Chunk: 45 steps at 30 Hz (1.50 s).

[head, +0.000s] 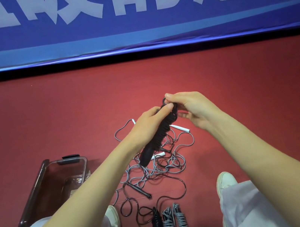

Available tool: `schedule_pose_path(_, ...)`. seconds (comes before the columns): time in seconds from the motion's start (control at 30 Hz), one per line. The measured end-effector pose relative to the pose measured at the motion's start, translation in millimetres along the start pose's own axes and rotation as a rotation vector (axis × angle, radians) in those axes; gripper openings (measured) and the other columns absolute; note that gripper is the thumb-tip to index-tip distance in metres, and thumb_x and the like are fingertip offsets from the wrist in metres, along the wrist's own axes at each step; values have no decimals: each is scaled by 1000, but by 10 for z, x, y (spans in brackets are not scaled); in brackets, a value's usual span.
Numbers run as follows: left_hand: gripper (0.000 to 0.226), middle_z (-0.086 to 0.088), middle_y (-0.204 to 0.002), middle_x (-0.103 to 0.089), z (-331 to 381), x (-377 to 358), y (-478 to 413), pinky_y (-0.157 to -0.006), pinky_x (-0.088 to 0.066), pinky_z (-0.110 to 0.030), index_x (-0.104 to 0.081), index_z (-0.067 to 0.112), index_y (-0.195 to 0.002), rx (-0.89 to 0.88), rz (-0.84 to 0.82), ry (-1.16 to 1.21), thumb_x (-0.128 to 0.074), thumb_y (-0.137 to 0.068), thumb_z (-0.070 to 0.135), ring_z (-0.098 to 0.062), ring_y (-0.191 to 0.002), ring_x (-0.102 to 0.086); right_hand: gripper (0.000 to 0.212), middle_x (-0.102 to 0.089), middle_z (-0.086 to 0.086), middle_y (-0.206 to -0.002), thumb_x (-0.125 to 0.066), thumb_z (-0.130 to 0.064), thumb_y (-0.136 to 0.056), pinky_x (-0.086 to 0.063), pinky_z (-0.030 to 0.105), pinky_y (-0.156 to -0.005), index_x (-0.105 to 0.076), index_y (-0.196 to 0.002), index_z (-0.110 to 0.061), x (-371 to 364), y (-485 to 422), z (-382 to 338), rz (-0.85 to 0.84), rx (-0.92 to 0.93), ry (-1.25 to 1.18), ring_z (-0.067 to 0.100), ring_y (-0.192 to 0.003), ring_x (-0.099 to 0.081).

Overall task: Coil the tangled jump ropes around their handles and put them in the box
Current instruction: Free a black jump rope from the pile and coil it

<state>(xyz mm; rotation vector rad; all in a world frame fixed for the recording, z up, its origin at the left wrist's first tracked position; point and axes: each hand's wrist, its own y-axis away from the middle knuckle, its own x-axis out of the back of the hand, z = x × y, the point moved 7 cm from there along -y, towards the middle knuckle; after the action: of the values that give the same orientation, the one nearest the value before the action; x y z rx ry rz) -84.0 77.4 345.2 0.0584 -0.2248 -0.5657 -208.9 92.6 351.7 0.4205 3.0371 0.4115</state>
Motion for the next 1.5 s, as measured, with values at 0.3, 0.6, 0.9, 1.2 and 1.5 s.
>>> schedule_pose_path(0.3, 17, -14, -81, -63, -25, -188, -49, -52, -48, -20, -55, 11, -100, 145, -59, 266, -55, -95, 27, -18, -59, -57, 19, -63, -5, -78, -65, -17, -90, -41, 32, -87, -63, -71, -16, 233, -130, -44, 259, 18, -223, 9, -75, -53)
schedule_pose_path(0.6, 28, -12, -74, -67, -73, -324, 64, -57, -53, -24, -58, 6, -97, 324, -199, 659, -46, -98, 31, -17, -56, -64, 22, -58, -7, -74, -62, -18, -91, -37, 26, -74, -60, -69, -17, 307, -119, -107, 365, 164, -225, 5, -73, -48)
schedule_pose_path(0.9, 28, -8, -86, -58, -242, -301, 90, -75, -47, -35, -52, 14, -109, 242, -142, 466, -47, -99, 40, -20, -71, -59, 20, -55, -6, -74, -63, -25, -92, -40, 24, -71, -64, -73, -18, 187, -133, 22, 265, 168, -33, 9, -72, -47)
schedule_pose_path(1.2, 24, -5, -76, -59, -267, 4, 16, -57, -52, -24, -57, 11, -102, 207, 122, 618, -48, -100, 33, -14, -58, -60, 20, -63, 3, -113, -58, -37, -94, -51, 29, -77, -58, -110, -24, 59, 0, 241, -35, 52, 221, 12, -88, -60)
schedule_pose_path(1.5, 27, -8, -74, -68, -586, -76, 157, -61, -58, -31, -66, 3, -90, 220, 230, 786, -59, -95, 28, -18, -67, -67, 72, -58, -3, -92, -77, -26, -78, -52, 45, -88, -40, -138, -39, -164, 340, 600, -104, 219, 565, 26, -93, -65)
